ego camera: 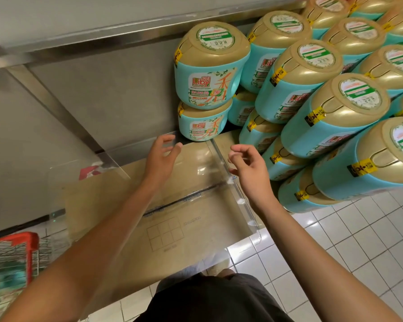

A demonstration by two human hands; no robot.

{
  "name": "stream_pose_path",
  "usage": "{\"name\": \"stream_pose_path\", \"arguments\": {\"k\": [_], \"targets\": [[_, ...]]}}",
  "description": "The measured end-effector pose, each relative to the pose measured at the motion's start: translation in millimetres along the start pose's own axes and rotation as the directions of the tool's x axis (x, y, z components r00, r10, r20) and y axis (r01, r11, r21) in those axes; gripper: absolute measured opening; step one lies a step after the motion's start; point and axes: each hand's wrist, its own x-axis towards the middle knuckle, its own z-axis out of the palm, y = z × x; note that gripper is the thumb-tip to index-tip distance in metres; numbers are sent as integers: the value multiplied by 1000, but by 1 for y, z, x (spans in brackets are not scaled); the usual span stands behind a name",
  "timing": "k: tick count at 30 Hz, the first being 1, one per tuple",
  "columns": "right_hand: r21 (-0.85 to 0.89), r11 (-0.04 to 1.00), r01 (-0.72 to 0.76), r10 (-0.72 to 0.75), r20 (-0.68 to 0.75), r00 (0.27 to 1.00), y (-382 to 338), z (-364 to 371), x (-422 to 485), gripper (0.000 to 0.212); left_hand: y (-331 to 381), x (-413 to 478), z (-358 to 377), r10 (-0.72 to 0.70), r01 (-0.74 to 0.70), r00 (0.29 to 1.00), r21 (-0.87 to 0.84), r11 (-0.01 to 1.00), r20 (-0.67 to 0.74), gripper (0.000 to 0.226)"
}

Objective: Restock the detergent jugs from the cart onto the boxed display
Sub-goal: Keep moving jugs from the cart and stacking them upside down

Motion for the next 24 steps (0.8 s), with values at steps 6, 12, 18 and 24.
{"name": "stream_pose_path", "arguments": {"k": [6, 12, 18, 24], "targets": [[58, 998, 26, -31, 99, 995, 6, -14, -35, 13, 15, -62, -9, -4, 9, 998, -94, 996, 60, 11], [78, 995, 61, -73, 163, 984, 17, -41, -66, 13, 25, -123, -7, 11, 5, 996, -173, 985, 91, 15], [72, 996, 57, -75, 286, 955, 42, -86, -95, 14, 29, -194, 14, -58, 51, 998, -242, 969, -22, 18], [47, 998, 31, -48, 433, 900, 76, -144, -125, 14, 35, -299, 51, -101, 72, 986, -207, 976, -136, 22]]}}
